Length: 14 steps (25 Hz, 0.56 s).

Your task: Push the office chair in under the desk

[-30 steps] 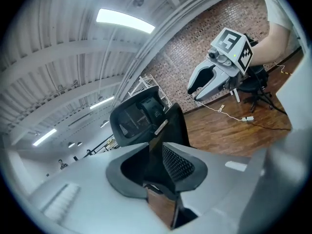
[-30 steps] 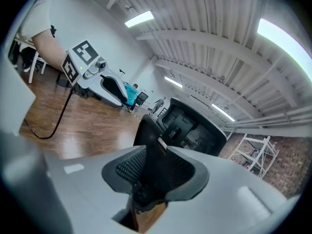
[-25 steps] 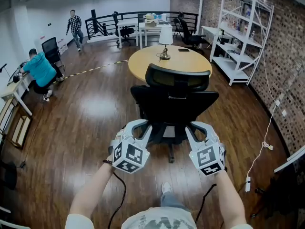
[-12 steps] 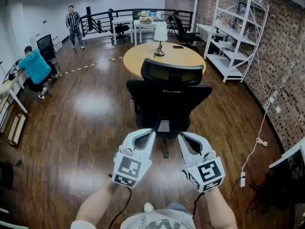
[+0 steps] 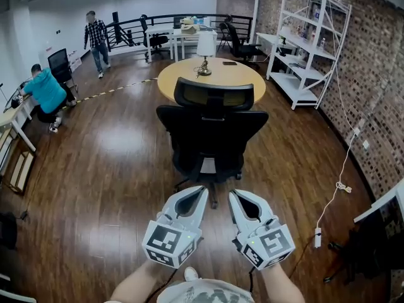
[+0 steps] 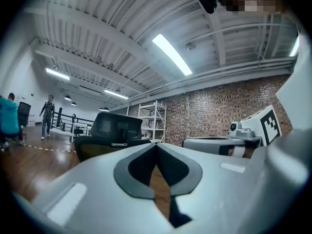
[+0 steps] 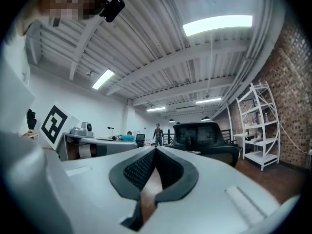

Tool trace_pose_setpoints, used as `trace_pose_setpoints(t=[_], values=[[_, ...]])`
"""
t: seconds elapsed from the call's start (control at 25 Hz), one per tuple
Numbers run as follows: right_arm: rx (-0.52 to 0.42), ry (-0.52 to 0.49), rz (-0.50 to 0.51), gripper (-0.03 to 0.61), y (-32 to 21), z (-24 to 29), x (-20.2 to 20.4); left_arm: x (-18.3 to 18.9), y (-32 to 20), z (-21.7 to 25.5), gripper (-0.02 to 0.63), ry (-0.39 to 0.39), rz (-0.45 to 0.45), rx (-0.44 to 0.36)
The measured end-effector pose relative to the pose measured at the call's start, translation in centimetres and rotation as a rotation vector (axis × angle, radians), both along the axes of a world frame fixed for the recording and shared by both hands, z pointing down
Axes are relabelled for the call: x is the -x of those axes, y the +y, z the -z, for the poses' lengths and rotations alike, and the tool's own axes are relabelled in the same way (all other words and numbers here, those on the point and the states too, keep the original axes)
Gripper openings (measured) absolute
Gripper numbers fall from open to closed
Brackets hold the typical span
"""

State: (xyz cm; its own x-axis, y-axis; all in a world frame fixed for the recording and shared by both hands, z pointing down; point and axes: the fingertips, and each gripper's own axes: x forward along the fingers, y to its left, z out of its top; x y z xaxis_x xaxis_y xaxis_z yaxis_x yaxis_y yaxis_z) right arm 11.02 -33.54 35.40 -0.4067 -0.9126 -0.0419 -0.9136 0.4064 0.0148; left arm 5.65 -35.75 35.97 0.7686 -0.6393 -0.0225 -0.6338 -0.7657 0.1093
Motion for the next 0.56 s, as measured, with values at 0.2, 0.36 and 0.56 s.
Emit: trace_pose_setpoints(t=[0.2, 0.36, 0.56], values=[[0.006, -0.015, 0.006, 0.0, 1.9, -0.4, -1.6, -2.1, 2.2, 0.0, 0.017, 0.011, 0.006, 0.011], [0.01, -0.019, 0.015, 0.0, 3.5, -0.6, -3.0, -3.6, 3.7, -0.6, 0.017, 0.001, 0.013, 0.01], [0.004, -0.021, 0.018, 0.0, 4.7, -0.8, -4.5, -5.1, 4.8, -0.5, 0.017, 0.003, 0.022, -0.002]])
